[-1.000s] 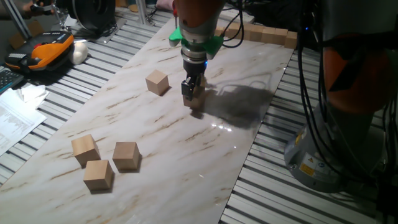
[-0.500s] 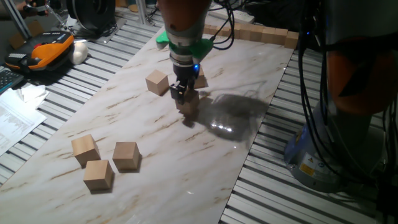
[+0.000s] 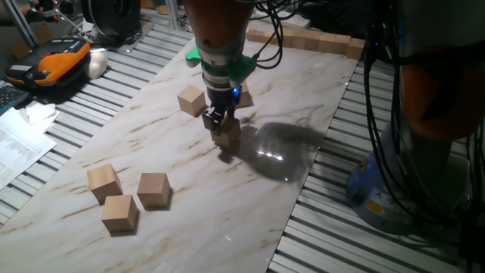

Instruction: Stack the blocks into a pyramid shape

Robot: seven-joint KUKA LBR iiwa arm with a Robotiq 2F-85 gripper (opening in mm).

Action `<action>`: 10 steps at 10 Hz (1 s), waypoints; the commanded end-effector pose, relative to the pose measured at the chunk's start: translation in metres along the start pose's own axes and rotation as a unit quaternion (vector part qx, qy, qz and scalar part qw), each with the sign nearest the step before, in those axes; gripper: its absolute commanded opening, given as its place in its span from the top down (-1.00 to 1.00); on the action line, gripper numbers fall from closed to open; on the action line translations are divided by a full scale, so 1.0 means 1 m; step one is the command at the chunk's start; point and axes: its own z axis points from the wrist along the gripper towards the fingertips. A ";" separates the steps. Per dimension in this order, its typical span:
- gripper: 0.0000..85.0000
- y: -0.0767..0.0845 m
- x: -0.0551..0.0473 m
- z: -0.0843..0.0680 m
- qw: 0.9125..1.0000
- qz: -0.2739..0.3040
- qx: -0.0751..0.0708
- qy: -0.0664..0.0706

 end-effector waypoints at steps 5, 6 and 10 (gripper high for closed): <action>0.20 0.002 -0.002 0.002 1.000 -0.001 0.014 -0.013; 0.20 0.002 -0.002 0.002 0.999 0.001 0.025 -0.020; -0.20 0.002 -0.002 0.002 0.999 0.006 0.024 -0.028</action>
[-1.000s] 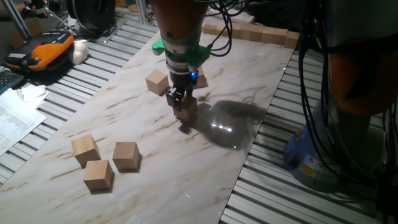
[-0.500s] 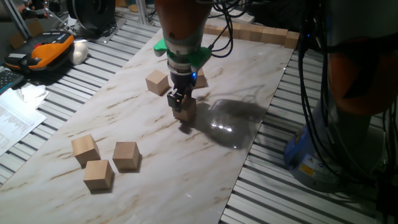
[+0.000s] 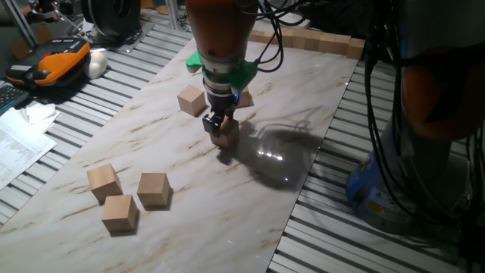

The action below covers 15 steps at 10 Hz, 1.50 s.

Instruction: Stack the blocks into a pyramid shape

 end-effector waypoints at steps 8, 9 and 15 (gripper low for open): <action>-0.60 0.001 0.000 -0.001 1.000 0.030 -0.006 0.007; -0.60 0.001 0.000 -0.001 0.999 0.033 -0.004 0.004; -0.60 0.003 -0.002 -0.023 0.999 0.046 0.003 0.001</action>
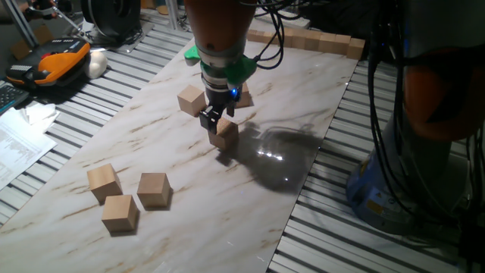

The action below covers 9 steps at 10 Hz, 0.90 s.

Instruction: Stack the blocks into a pyramid shape

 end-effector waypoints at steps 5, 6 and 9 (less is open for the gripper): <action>-0.60 -0.013 -0.030 -0.029 0.999 0.039 0.012 0.000; -0.60 -0.015 -0.038 -0.032 0.998 0.058 0.012 0.002; -0.60 -0.020 -0.065 -0.040 0.998 0.062 0.012 -0.006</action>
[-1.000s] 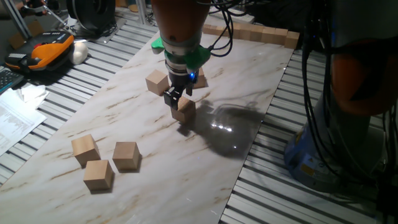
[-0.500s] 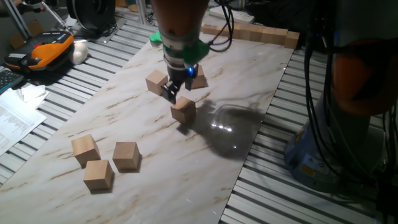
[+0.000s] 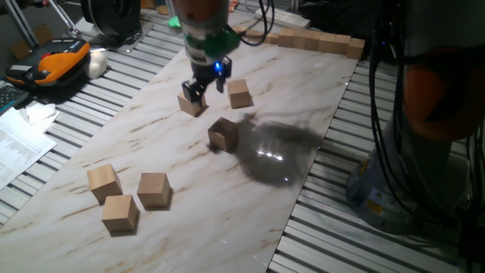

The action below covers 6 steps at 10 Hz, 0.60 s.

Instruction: Stack the blocks into a pyramid shape

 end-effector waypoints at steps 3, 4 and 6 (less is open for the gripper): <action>-0.60 -0.002 -0.017 0.009 1.000 0.006 -0.001 -0.009; -0.60 -0.004 -0.026 0.008 1.000 0.005 -0.002 -0.009; -0.60 -0.005 -0.042 0.012 1.000 0.006 -0.008 -0.010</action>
